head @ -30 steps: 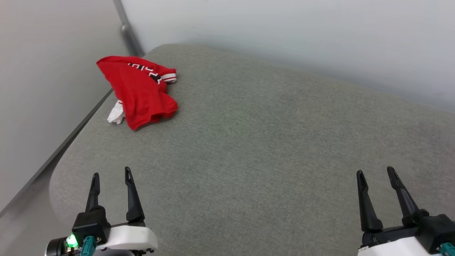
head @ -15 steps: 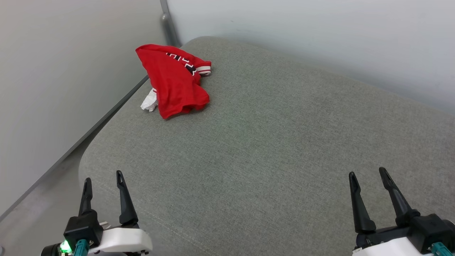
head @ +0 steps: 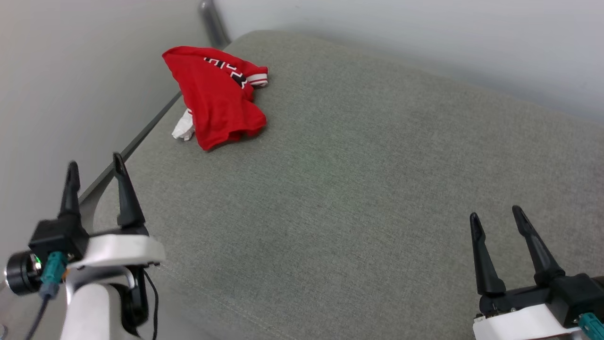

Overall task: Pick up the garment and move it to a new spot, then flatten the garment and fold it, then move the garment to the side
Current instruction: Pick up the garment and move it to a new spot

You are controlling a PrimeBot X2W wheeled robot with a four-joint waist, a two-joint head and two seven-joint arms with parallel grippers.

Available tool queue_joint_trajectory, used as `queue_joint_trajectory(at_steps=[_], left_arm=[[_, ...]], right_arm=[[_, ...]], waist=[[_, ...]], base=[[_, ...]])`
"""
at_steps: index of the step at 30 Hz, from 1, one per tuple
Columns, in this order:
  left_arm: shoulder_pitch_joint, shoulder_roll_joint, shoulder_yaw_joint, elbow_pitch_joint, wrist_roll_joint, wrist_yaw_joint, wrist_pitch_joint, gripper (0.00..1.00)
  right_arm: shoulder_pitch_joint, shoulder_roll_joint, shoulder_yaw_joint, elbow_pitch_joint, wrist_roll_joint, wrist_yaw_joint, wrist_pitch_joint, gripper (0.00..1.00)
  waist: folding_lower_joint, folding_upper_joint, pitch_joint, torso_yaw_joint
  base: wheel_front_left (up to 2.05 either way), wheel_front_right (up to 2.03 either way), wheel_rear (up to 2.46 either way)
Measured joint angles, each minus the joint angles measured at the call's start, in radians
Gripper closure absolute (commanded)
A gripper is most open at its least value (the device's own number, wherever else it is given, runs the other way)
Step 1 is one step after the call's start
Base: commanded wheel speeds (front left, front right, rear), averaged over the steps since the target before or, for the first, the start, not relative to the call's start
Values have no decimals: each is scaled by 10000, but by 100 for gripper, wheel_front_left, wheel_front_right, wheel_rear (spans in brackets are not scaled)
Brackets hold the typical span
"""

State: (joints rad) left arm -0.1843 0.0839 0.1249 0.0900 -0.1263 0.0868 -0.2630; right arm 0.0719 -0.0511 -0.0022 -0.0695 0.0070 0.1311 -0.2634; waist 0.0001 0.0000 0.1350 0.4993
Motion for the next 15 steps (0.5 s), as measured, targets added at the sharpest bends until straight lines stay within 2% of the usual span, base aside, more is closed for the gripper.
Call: queue_joint_trajectory(at_steps=[4,9,15], left_arm=[[-1540,290,721,520,-493,-577,0,0],[-3537,1308,1262,1254,-437,-1191,0,0],[-5659,2297,1494,2230,-591,-1578,-2,0]], right_arm=[[-298,2,-104,-188,-359,0,0,0],[-745,4,-182,-568,-732,0,0,0],[-1101,-54,-349,-1034,-1143,0,0,0]], waist=[[0,0,575,-223],[1,0,1408,-570],[2,0,2424,-893]], base=[[0,0,0],[0,0,0],[0,0,0]])
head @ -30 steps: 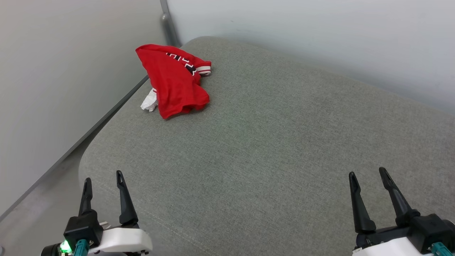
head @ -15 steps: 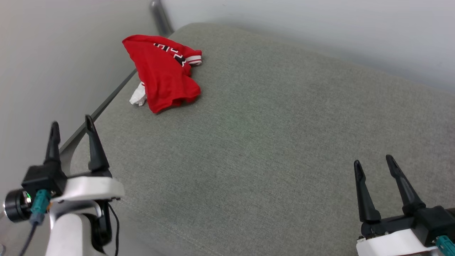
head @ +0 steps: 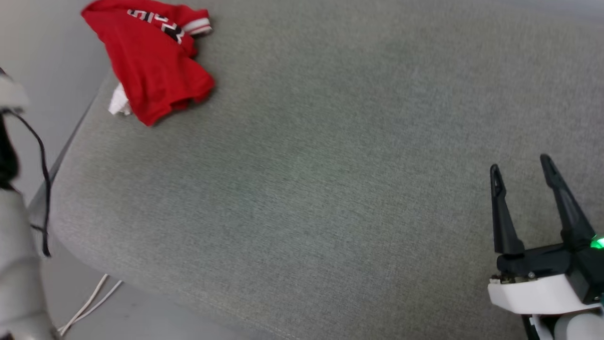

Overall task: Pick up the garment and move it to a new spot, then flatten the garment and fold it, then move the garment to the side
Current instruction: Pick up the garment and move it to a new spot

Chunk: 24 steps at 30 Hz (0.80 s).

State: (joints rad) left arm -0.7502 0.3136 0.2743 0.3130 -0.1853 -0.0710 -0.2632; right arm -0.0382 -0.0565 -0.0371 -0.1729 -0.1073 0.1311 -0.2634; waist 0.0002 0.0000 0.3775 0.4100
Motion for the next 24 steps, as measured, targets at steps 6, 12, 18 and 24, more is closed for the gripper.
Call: queue_joint_trajectory(at_steps=[6,12,18,24], left_arm=[[-2702,1664,-268,2681,-577,-445,1168,0],[-3475,2301,-1438,3975,-1847,-556,3655,0],[-3433,2980,-3235,3962,-4416,-581,6454,0],[-3157,3434,-3963,4117,-6558,-571,8481,0]], right_arm=[[-527,-476,-104,-1189,-207,0,0,0],[-725,-656,-100,-1818,-265,0,0,0],[-848,-763,-94,-2366,-397,0,0,0],[-1122,-802,109,-2742,-541,0,0,0]], waist=[[0,0,1424,-388],[0,0,2068,-625],[0,0,2658,-802],[-1,0,3230,-1044]], base=[[0,0,0],[0,0,0],[0,0,0],[0,0,0]])
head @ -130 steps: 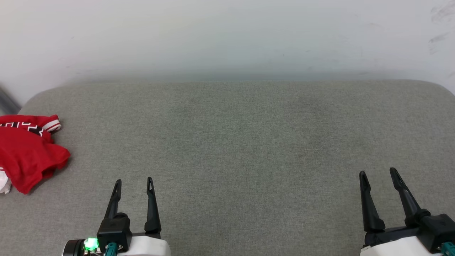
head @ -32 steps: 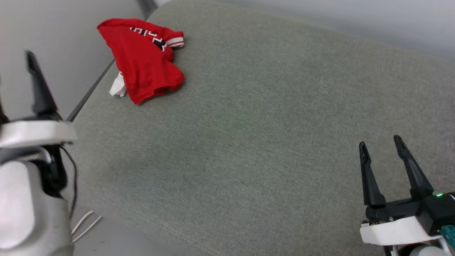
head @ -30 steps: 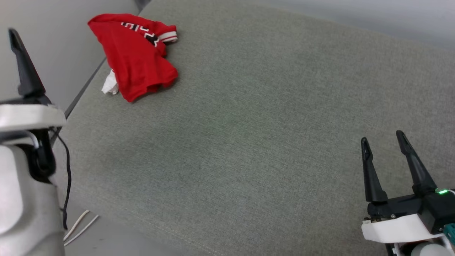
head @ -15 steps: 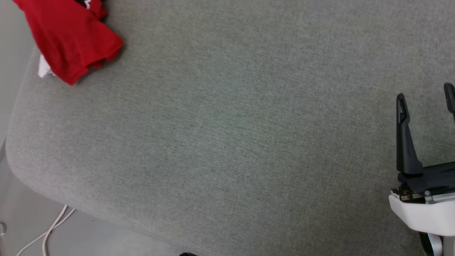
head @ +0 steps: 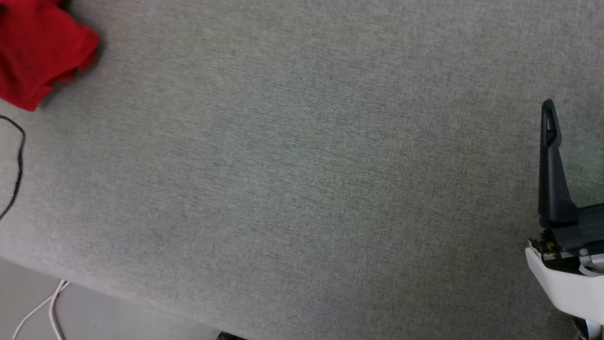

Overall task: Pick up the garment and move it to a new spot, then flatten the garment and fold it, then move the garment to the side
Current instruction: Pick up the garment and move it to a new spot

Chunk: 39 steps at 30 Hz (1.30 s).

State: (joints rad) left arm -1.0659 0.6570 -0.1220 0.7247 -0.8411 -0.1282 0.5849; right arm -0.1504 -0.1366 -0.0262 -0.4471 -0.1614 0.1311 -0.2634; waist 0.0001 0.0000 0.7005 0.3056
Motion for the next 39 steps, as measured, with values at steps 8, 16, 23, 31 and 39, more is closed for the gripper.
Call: queue_joint_trajectory(at_steps=[8,16,23,31,39], left_arm=[[166,184,-1183,-98,-1241,-8,1221,0],[50,489,-2109,138,-1540,6,723,100],[-86,1103,-3043,-345,-1421,-10,-211,100],[-760,2104,-4111,-1544,-1264,-10,-424,100],[-1725,2491,-5127,-2911,-1026,-10,-77,100]], right_arm=[[-162,-46,75,-332,-161,0,0,0],[-210,-42,94,-267,-178,0,0,0],[-174,165,245,230,-17,0,0,0],[-169,510,464,926,324,0,0,0],[5,773,516,1425,602,0,0,0]], waist=[[-1,0,665,-240],[-1,0,608,-354],[-1,0,-93,-355],[-1,0,-1360,-402],[-2,0,-2683,-625]], base=[[0,0,0],[0,0,0],[0,0,0],[0,0,0],[0,0,0]])
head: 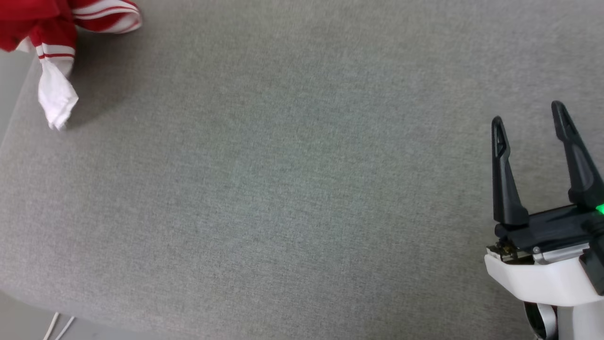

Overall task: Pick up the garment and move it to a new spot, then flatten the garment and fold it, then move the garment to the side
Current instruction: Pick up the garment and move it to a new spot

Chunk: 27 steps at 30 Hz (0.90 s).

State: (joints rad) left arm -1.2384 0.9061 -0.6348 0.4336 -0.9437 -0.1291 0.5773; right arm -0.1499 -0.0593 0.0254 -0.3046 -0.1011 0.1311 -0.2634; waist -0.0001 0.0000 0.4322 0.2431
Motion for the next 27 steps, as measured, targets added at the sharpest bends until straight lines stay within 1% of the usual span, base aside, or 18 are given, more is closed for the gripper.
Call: queue_joint_trajectory(at_steps=[6,12,17,21,27], left_arm=[[-756,-84,-694,-1057,203,0,389,100],[-1414,-516,-1327,-2105,345,0,742,100],[-1832,-966,-1789,-2778,313,0,861,100],[-2001,-1221,-2217,-3193,242,0,886,100],[-1940,-1463,-2809,-3772,132,0,596,100]], right_arm=[[217,59,-8,228,222,0,0,0],[405,67,-81,408,725,0,0,0],[536,69,-138,487,1024,0,0,0],[603,67,-167,500,1112,0,0,0],[721,69,-209,518,1198,0,0,0]], waist=[[0,0,-830,-309],[-1,0,-1478,-779],[-1,0,-1862,-1304],[-1,0,-2081,-1781],[0,0,-2232,-2477]], base=[[0,0,0],[0,0,0],[0,0,0],[0,0,0],[0,0,0]])
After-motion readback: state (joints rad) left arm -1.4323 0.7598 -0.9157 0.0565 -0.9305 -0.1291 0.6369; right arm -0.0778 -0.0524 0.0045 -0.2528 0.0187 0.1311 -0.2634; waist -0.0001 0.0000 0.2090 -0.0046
